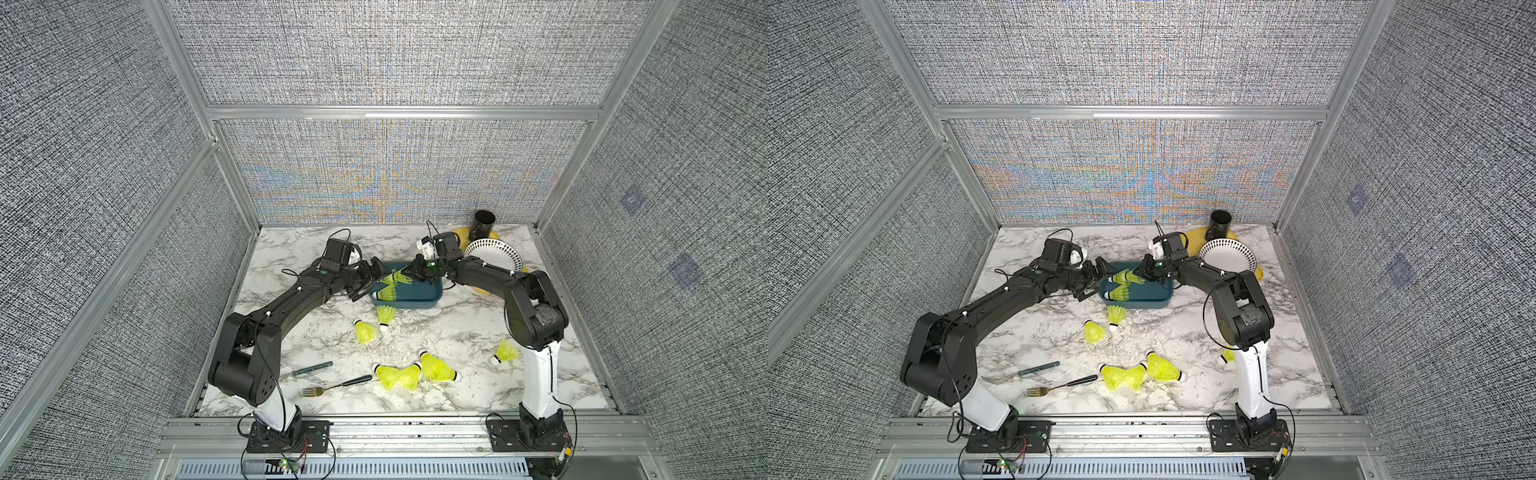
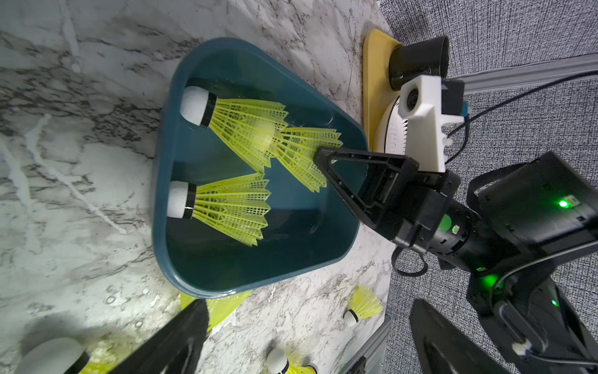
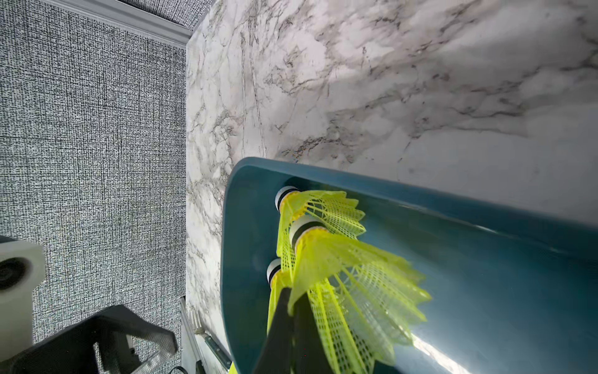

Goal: Put the shuttlecocks into the storage box
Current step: Place the shuttlecock in the storage box.

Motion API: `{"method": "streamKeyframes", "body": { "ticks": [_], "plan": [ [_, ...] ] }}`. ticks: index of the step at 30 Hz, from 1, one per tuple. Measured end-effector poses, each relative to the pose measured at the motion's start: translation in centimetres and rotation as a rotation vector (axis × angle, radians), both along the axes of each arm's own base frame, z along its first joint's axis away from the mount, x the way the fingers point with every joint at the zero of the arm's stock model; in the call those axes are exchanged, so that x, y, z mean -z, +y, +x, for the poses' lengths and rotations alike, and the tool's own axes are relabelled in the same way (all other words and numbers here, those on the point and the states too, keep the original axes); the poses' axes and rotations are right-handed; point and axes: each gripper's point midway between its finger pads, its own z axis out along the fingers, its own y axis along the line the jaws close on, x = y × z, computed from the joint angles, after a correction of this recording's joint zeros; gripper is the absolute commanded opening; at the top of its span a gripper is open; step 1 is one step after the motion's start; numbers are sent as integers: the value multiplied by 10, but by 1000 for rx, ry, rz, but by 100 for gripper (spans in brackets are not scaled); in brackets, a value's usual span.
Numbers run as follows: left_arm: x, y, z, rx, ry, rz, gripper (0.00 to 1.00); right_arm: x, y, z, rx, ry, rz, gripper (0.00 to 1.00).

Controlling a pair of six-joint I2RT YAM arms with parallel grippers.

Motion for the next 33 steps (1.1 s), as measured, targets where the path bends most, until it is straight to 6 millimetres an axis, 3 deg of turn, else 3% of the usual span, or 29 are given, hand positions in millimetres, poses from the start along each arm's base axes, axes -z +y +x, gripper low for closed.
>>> {"method": "streamKeyframes", "body": {
  "ticks": [14,33],
  "plan": [
    [-1,2,-6,5,10,9,100,4,18,5,-18,12,63,0],
    [-2,5,-12,5,9,8,100,17,26,7,-23,42,89,0]
  ]
}}
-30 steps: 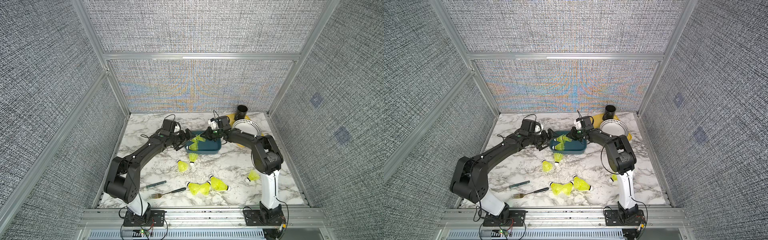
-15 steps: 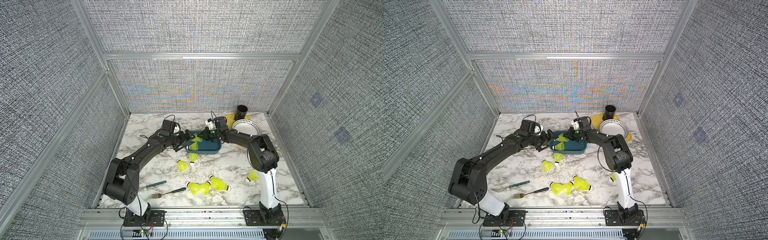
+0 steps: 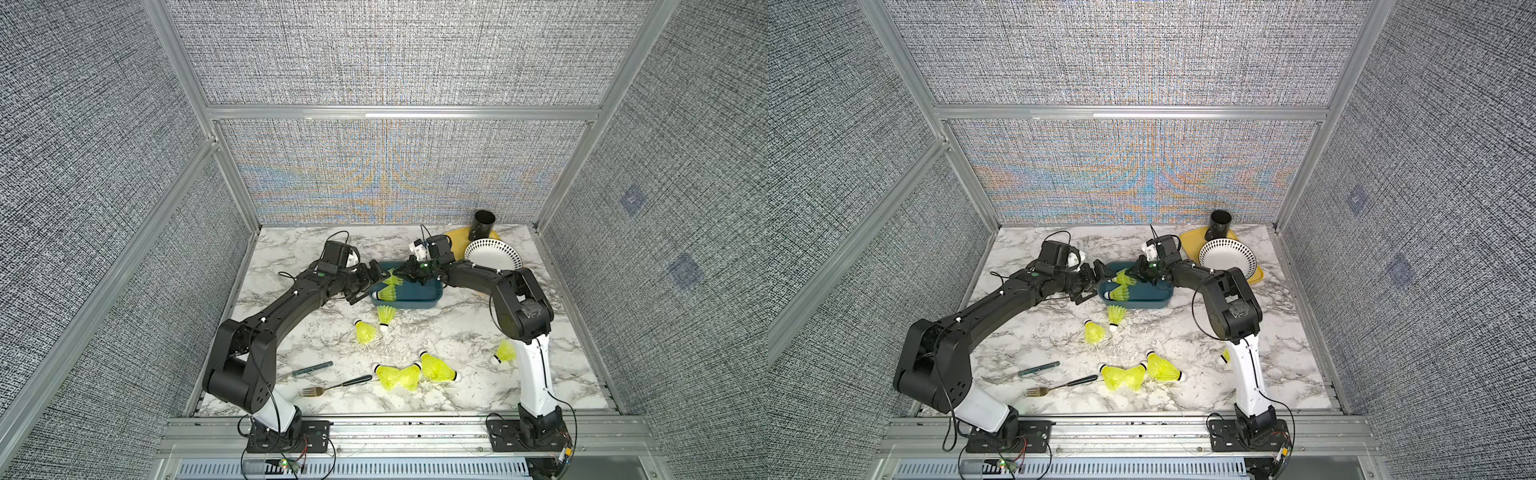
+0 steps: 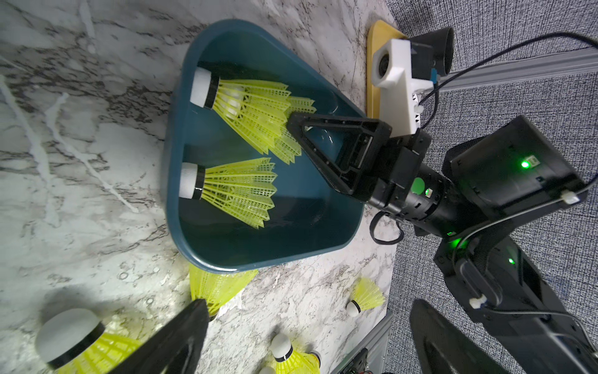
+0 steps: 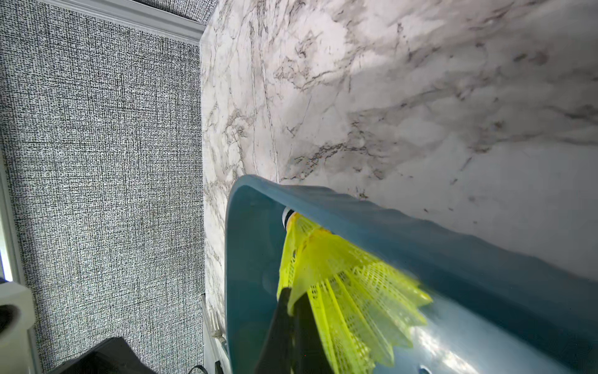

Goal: Put the shuttlecocks into the storage box
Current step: Place the shuttlecock in the storage box.

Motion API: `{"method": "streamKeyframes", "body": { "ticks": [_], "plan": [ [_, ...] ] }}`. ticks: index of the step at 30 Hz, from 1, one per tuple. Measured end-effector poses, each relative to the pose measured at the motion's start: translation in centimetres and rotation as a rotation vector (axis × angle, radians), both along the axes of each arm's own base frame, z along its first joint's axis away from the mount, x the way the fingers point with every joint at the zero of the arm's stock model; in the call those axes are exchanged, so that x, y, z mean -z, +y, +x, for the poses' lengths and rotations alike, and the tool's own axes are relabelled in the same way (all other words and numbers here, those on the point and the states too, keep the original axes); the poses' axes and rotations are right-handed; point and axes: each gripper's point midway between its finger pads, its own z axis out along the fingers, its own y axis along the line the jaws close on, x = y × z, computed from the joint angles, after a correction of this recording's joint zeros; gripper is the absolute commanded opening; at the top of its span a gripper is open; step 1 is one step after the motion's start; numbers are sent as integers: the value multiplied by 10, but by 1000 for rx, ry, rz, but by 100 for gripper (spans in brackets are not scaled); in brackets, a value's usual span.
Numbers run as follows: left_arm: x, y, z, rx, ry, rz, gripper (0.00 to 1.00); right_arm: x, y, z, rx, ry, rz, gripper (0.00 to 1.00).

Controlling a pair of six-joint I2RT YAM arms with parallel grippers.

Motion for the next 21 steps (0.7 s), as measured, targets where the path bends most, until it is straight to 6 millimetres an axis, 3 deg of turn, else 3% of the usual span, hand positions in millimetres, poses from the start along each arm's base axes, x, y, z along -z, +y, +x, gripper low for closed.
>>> {"method": "streamKeyframes", "body": {
  "ticks": [14,21],
  "plan": [
    [2,1,-4,2,5,1,100,5,0,-1,-1,10,-3,0],
    [2,3,-9,3,6,0,100,0,-1,-1,3,7,-7,24]
  ]
}}
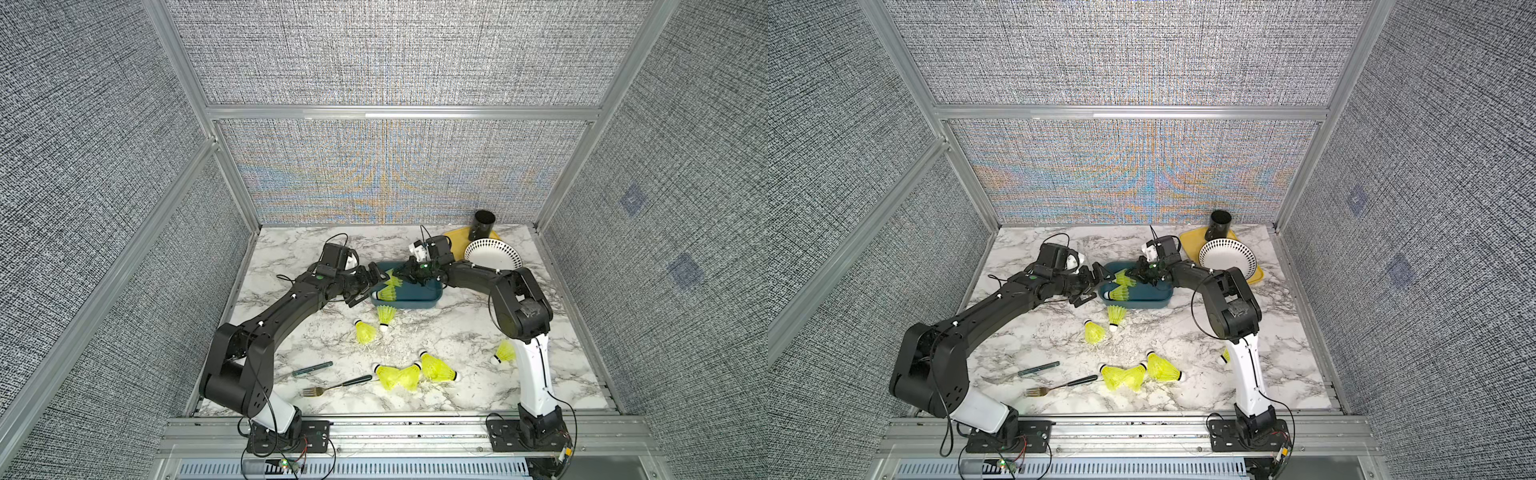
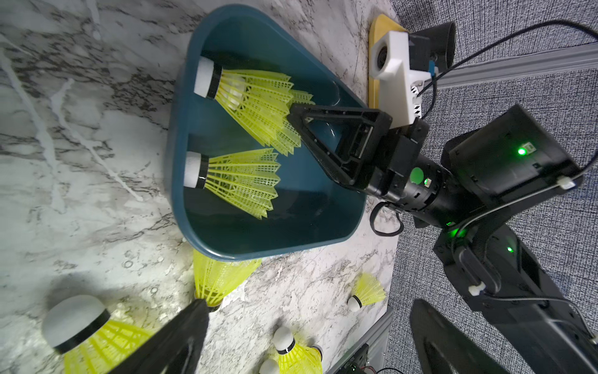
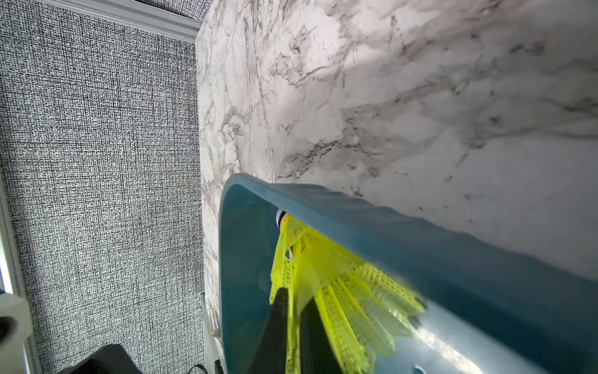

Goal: Put the shuttlecocks into the storage box
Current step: Place the shuttlecock in the storage box.

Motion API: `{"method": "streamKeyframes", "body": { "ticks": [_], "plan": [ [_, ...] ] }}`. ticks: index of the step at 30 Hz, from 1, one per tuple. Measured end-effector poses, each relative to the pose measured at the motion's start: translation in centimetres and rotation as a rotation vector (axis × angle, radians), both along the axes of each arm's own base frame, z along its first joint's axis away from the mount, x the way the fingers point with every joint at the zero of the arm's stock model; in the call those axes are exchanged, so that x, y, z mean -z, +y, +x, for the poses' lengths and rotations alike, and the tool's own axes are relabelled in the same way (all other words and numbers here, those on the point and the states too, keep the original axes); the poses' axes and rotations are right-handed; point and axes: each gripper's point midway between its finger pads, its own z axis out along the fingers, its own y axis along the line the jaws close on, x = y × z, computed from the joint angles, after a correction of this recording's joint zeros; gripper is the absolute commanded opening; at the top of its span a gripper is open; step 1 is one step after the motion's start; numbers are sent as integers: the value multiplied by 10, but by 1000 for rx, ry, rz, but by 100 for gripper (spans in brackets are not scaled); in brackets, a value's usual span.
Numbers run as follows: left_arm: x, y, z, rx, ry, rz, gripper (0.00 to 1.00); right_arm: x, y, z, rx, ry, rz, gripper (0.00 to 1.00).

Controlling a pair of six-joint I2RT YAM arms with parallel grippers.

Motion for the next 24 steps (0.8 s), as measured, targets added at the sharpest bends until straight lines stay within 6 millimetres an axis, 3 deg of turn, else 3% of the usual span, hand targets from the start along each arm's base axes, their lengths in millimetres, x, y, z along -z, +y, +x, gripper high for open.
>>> {"method": "streamKeyframes", "body": {
  "ticks": [8,14,24],
  "plan": [
    [0,2,-5,0,1,0,100,-15,-9,-1,22,-28,-50,41],
    [-1,3,-9,2,-2,-1,100,-20,-17,-5,39,-26,-100,43],
    [-2,2,-16,10,-6,-4,100,-47,-31,-11,63,-75,-158,43]
  ]
}}
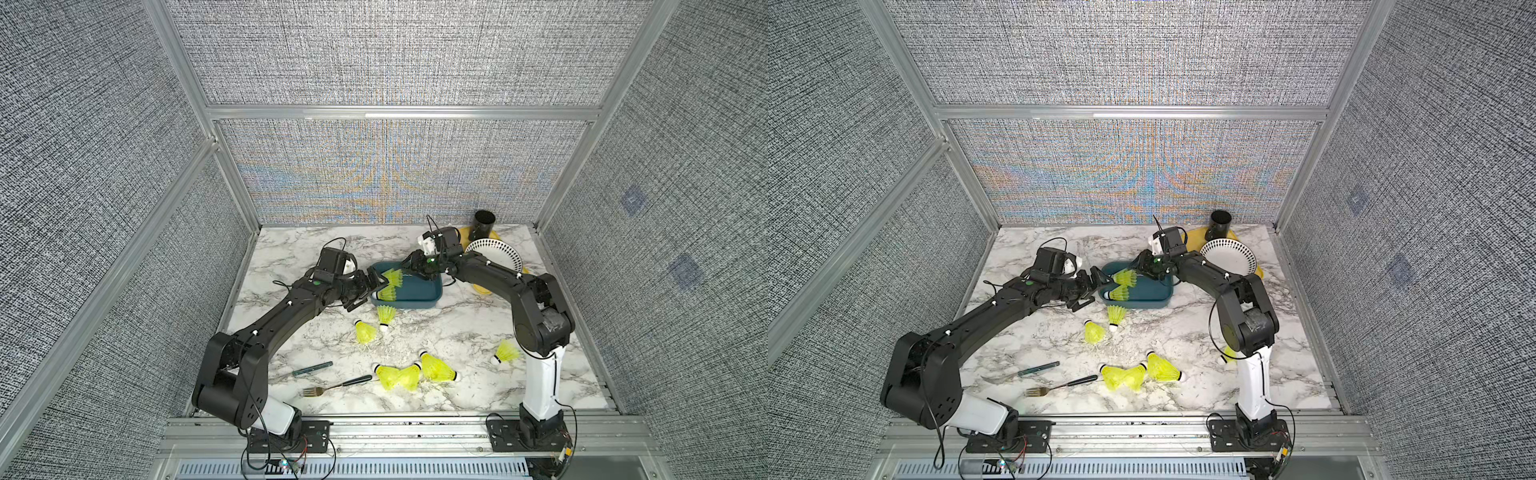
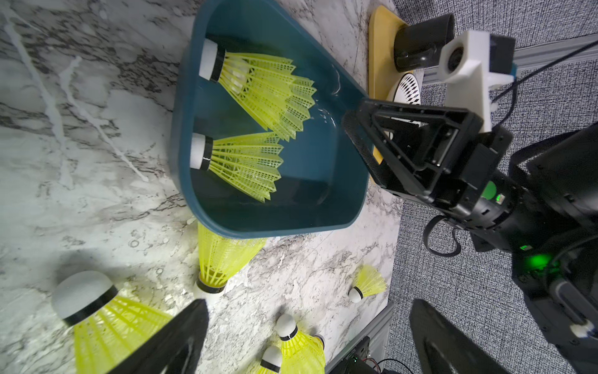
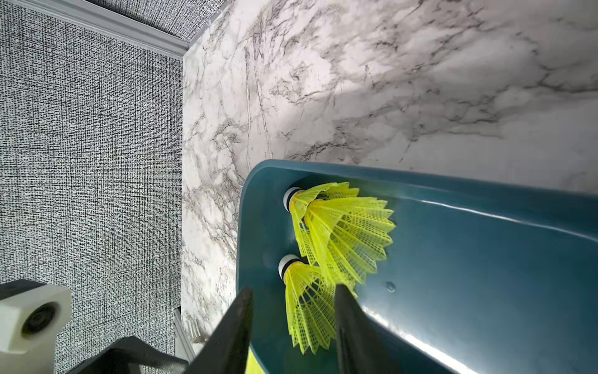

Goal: Put the shuttlecocks into the storage box
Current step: Place the shuttlecock in the storage box, then pick up the shuttlecock at the center of the board.

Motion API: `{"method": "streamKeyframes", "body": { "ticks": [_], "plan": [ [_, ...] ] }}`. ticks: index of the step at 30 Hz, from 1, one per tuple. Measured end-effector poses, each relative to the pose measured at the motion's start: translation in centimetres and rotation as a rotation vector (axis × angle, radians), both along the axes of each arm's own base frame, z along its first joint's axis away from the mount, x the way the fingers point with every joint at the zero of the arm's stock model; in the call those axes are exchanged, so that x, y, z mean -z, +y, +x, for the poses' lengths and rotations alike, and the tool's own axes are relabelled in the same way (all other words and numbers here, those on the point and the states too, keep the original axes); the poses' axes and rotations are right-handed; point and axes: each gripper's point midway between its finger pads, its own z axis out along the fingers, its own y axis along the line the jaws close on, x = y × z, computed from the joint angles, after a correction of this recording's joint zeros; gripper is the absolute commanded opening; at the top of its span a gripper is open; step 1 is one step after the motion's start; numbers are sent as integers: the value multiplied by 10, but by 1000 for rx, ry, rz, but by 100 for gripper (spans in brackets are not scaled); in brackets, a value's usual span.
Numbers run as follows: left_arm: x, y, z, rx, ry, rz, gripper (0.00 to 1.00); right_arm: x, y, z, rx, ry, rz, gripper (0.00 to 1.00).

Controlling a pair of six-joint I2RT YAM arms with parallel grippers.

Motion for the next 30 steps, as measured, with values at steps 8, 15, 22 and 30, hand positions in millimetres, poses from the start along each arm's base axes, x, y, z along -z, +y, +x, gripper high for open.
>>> {"method": "streamKeyframes", "body": {
  "ticks": [8,15,22,30],
  "plan": [
    [-6,-5,-9,21,-15,-7,100,-20,-18,-12,23,-36,-55,44],
    [-4,-8,-23,43,-12,-5,100,-34,-31,-28,26,-59,-90,43],
    [-3,-15,-43,85,-1,0,100,-43,-40,-58,6,-77,-126,43],
    [8,-23,-71,144,32,22,100,-45,-43,-116,-69,-88,-217,43]
  ]
}}
